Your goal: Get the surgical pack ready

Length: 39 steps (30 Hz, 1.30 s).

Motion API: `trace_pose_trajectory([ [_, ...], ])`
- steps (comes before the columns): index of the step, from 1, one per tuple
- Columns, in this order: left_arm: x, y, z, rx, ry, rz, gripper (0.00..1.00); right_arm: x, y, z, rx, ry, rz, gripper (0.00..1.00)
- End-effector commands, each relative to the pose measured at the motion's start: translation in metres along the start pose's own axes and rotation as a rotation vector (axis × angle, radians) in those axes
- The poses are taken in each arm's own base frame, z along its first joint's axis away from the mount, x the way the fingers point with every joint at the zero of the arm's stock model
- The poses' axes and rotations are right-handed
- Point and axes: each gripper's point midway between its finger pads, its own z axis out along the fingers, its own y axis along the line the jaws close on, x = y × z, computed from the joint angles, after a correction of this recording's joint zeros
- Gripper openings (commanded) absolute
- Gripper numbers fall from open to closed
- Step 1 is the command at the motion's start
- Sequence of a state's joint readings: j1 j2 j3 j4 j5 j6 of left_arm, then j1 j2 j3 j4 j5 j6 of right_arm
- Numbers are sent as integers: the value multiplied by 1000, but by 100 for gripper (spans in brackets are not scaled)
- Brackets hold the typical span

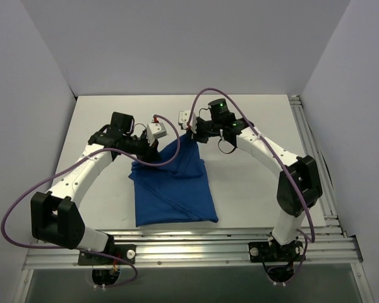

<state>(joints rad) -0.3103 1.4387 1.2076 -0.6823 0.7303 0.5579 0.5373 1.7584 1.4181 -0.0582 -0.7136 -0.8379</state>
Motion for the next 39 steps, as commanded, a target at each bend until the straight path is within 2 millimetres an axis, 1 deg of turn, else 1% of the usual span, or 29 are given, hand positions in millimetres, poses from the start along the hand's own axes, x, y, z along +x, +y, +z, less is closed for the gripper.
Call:
trace_pose_trajectory([
  [1, -19, -2, -9, -6, -61, 47, 12, -19, 8, -6, -41, 19, -6, 5],
  [2, -19, -2, -9, -7, -60, 47, 12, -22, 10, -8, -41, 24, -9, 0],
  [3, -18, -1, -11, -10, -59, 44, 12, -32, 13, -13, -25, 27, -7, 0],
  [4, -18, -1, -13, -14, -59, 43, 12, -26, 13, -13, -15, 49, -2, 0],
  [5, -18, 0, -14, -19, -58, 41, 13, -45, 18, -18, 15, 23, 12, 0],
  [7, -15, 1, -20, -29, -55, 25, 43, -60, 28, -24, 54, 13, 22, 0],
  [9, -14, -1, -33, -25, -67, -7, 71, -81, 60, -29, 83, -13, 31, 0],
  [10, -13, -3, -39, -18, -75, -20, 75, -105, 68, -41, 119, -81, 13, 0],
  [11, -17, -8, -45, 12, -103, -14, 77, -101, 103, -30, 87, -81, 58, 0],
  [12, -18, -15, -56, 26, -106, -30, 79, -106, 118, -30, 86, -99, 70, 0],
  [13, -16, -11, -69, 12, -119, -50, 81, -113, 131, -30, 92, -121, 81, 0],
  [14, -17, -10, -77, 11, -128, -21, 82, -104, 144, -33, 121, -92, 102, 0],
  [15, -14, -19, -85, 38, -130, -52, 82, -114, 174, -30, 83, -97, 114, 0],
  [16, -13, -13, -97, 9, -143, -61, 83, -109, 187, -32, 86, -63, 123, 0],
  [17, -10, -14, -100, 9, -147, -55, 84, -105, 198, -32, 91, -34, 132, 0],
  [18, -6, -10, -107, -15, -152, -74, 85, -103, 217, -30, 91, -4, 159, 0],
  [20, 6, -3, -108, -52, -140, -134, 89, -96, 244, -25, 39, 43, 185, 0],
  [21, 12, 10, -108, -113, -117, -134, 89, -90, 252, -22, 48, 69, 195, 0],
  [22, 20, 16, -105, -144, -99, -172, 89, -89, 275, -16, 8, 89, 212, 0],
  [23, 25, 23, -104, -179, -85, -227, 90, -87, 285, -13, -8, 101, 219, 0],
  [25, 40, 42, -103, -266, -24, -267, 90, -70, 315, -8, -58, 180, 217, 0],
  [28, 62, 63, -102, -353, 60, -367, 90, -49, 337, -3, -86, 251, 211, 0],
  [30, 78, 71, -97, -381, 112, -402, 89, -40, 343, -2, -94, 284, 219, 8],
  [31, 85, 74, -96, -396, 133, -417, 89, -32, 343, -2, -81, 317, 217, 24],
  [32, 97, 80, -94, -422, 178, -434, 89, -27, 344, -3, -67, 338, 233, 34],
  [35, 118, 76, -84, -407, 257, -468, 89, -23, 334, -10, 5, 365, 268, 55],
  [36, 122, 72, -78, -391, 276, -470, 89, -27, 330, -12, 24, 355, 277, 70],
  [38, 125, 65, -68, -371, 323, -461, 89, -43, 318, -20, 68, 296, 308, 71],
  [39, 127, 61, -65, -362, 336, -457, 89, -60, 310, -27, 81, 234, 334, 99],
])
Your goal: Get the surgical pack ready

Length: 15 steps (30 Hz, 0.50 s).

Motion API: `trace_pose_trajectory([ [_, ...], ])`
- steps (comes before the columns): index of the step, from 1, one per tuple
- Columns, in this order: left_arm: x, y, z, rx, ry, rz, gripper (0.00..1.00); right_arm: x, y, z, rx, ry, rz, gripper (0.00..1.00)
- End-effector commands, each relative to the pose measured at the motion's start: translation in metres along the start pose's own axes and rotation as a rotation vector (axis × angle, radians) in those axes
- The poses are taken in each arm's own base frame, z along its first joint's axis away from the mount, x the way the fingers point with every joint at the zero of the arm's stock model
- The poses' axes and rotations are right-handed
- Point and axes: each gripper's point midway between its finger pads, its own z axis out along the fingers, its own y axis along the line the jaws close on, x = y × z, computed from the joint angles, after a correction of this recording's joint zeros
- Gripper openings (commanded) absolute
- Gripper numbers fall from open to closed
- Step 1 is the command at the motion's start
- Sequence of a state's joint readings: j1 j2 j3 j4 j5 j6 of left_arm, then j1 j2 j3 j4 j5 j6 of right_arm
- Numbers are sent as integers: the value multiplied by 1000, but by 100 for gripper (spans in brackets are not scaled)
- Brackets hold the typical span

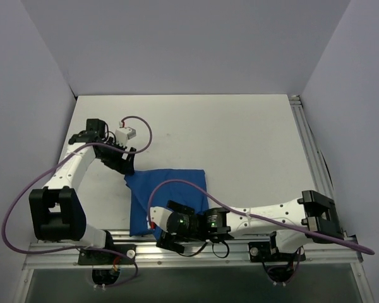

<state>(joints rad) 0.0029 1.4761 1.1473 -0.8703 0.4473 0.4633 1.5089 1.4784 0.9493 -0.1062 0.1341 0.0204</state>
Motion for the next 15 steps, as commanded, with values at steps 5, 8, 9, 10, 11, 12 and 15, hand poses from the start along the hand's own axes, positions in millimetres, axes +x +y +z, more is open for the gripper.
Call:
trace_pose_trajectory([
  [5, 8, -31, 9, -19, 93, 98, 74, -66, -43, -77, 138, -314, 244, 100],
  [8, 10, -33, 2, -41, 83, 117, 73, -60, -91, -92, 240, -355, 509, 100],
  [9, 11, -33, 0, -48, 82, 127, 73, -48, -101, -92, 241, -331, 583, 100],
  [10, 13, -31, -1, -60, 88, 145, 74, -35, -130, -91, 294, -325, 739, 100],
  [11, 17, -32, -1, -66, 98, 153, 74, -25, -140, -89, 308, -309, 802, 100],
  [12, 20, -32, -1, -68, 106, 158, 74, -15, -147, -86, 308, -293, 851, 100],
  [15, 30, -35, 0, -44, 135, 161, 74, 15, -171, -72, 315, -278, 1003, 100],
])
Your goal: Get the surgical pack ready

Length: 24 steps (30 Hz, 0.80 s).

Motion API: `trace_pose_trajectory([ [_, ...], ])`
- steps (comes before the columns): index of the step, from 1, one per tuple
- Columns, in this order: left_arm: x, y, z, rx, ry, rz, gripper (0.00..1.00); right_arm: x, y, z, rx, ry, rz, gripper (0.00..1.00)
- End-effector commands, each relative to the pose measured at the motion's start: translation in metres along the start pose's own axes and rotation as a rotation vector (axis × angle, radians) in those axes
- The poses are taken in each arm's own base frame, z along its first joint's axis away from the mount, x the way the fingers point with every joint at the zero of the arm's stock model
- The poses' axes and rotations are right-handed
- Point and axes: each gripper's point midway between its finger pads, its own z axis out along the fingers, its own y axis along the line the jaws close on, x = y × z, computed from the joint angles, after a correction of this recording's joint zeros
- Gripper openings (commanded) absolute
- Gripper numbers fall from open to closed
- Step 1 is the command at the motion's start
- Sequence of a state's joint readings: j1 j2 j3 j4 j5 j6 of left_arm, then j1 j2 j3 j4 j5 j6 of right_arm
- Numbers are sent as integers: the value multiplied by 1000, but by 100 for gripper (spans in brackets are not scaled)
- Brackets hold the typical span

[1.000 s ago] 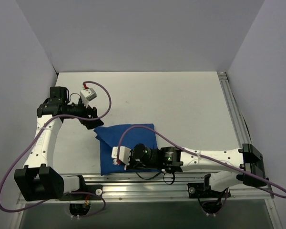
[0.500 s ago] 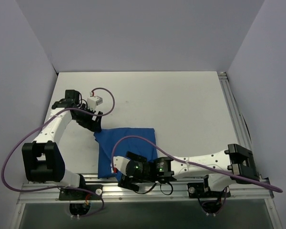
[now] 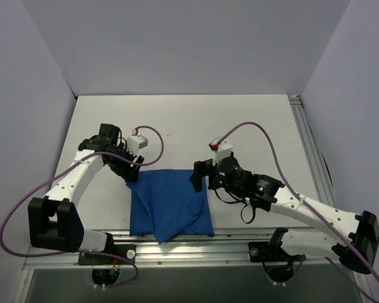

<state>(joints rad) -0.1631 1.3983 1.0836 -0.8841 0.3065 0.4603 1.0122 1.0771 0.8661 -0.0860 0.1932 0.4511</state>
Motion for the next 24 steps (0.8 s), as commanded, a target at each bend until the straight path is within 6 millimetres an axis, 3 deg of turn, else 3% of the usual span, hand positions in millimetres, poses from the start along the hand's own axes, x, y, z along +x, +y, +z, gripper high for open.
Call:
trace_pose_trajectory([
  [1, 16, -7, -3, 16, 49, 33, 74, 42, -20, 18, 8, 134, 192, 100],
  [3, 20, -9, 0, 24, 52, 43, 74, 65, -28, 35, -23, 219, 226, 100],
  [6, 24, -5, 1, -2, 61, 49, 74, 77, -38, 54, -30, 266, 225, 100],
  [11, 33, -7, 7, 7, 84, 53, 74, 115, -44, 78, -58, 370, 209, 96],
  [14, 35, -4, 10, -5, 92, 52, 74, 134, -46, 86, -105, 407, 239, 76],
  [15, 35, -4, 10, -7, 92, 49, 74, 138, -44, 88, -124, 418, 246, 62],
  [16, 34, -4, 11, -5, 89, 45, 74, 140, -42, 88, -135, 422, 251, 56],
  [18, 33, -4, 11, -4, 89, 38, 74, 138, -40, 89, -147, 409, 260, 41],
  [20, 30, -1, 12, -15, 85, 35, 74, 137, -45, 89, -123, 401, 274, 37],
  [24, 22, 14, 6, -73, 64, 24, 74, 124, -60, 96, -82, 341, 312, 3],
])
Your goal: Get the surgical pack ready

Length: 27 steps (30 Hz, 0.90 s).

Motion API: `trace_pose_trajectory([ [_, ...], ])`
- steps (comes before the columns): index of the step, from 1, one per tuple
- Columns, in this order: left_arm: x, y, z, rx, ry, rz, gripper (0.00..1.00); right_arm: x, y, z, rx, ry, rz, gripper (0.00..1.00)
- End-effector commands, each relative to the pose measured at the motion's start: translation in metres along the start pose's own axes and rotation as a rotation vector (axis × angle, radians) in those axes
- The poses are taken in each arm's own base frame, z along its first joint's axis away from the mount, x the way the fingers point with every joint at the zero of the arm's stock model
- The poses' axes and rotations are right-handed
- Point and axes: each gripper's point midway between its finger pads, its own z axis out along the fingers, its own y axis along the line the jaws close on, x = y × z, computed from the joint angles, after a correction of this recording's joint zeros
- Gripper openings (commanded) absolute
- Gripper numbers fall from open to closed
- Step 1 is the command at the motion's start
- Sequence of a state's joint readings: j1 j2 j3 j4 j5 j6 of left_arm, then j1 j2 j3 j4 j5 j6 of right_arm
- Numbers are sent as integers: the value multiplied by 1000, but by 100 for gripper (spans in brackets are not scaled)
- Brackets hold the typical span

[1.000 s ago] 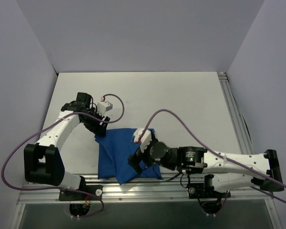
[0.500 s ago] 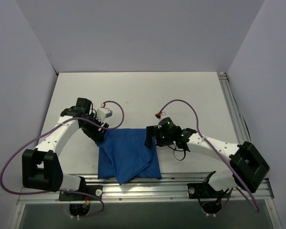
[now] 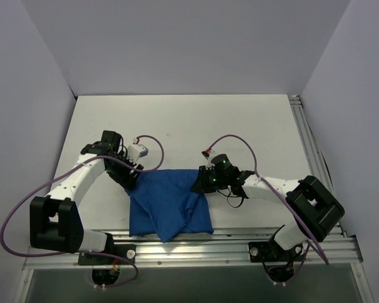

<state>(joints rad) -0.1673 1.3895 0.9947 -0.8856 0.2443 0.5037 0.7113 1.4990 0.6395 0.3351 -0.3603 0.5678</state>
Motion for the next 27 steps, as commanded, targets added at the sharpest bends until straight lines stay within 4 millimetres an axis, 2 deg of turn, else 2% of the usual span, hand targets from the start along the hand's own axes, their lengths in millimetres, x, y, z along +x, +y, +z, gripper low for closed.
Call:
trace_pose_trajectory([
  [1, -15, 18, -9, -66, -42, -7, 74, -7, -23, 3, 66, -39, 37, 0],
  [3, -26, 27, -17, -79, -64, -11, 74, -29, -35, 9, 90, -99, 57, 0],
  [4, -27, 32, -19, -80, -61, -26, 78, -43, -36, 12, 94, -131, 60, 0],
  [5, -30, 37, -22, -89, -68, -39, 79, -58, -45, 13, 110, -162, 79, 0],
  [6, -41, 45, -30, -107, -97, -44, 80, -65, -53, 23, 117, -172, 95, 0],
  [7, -44, 54, -34, -119, -108, -74, 81, -75, -56, 28, 121, -191, 104, 0],
  [8, -47, 61, -34, -125, -111, -95, 82, -97, -52, 31, 107, -236, 107, 0],
  [9, -52, 69, -38, -142, -125, -114, 82, -107, -65, 39, 123, -254, 143, 0],
  [11, -68, 91, -48, -189, -164, -160, 83, -126, -71, 47, 123, -286, 165, 0],
  [12, -72, 100, -51, -216, -171, -174, 83, -145, -77, 54, 122, -311, 167, 0],
  [13, -85, 110, -54, -242, -203, -196, 83, -154, -79, 57, 123, -319, 163, 0],
  [14, -91, 116, -55, -257, -217, -209, 83, -162, -81, 61, 122, -321, 155, 0],
  [15, -98, 120, -57, -265, -233, -221, 83, -177, -82, 69, 112, -325, 140, 0],
  [16, -110, 128, -58, -273, -257, -239, 83, -184, -84, 72, 117, -320, 115, 0],
  [17, -116, 132, -58, -279, -272, -253, 83, -181, -91, 82, 126, -288, 109, 0],
  [18, -122, 136, -57, -285, -286, -267, 83, -189, -89, 84, 111, -291, 88, 0],
  [19, -132, 144, -56, -295, -310, -287, 83, -204, -86, 83, 85, -304, 58, 0],
  [20, -136, 147, -56, -296, -319, -296, 83, -207, -88, 84, 78, -293, 50, 1],
  [21, -142, 151, -56, -303, -333, -309, 83, -206, -91, 88, 68, -277, 44, 4],
  [22, -144, 155, -53, -304, -332, -315, 83, -220, -93, 83, 64, -293, 34, 7],
  [23, -149, 157, -55, -310, -344, -314, 83, -219, -99, 82, 73, -279, 38, 16],
  [25, -154, 160, -54, -306, -351, -313, 83, -223, -107, 77, 97, -260, 39, 28],
  [26, -159, 162, -58, -309, -364, -309, 84, -225, -109, 75, 110, -255, 11, 40],
  [27, -161, 163, -56, -304, -365, -309, 84, -225, -112, 74, 123, -242, 1, 45],
])
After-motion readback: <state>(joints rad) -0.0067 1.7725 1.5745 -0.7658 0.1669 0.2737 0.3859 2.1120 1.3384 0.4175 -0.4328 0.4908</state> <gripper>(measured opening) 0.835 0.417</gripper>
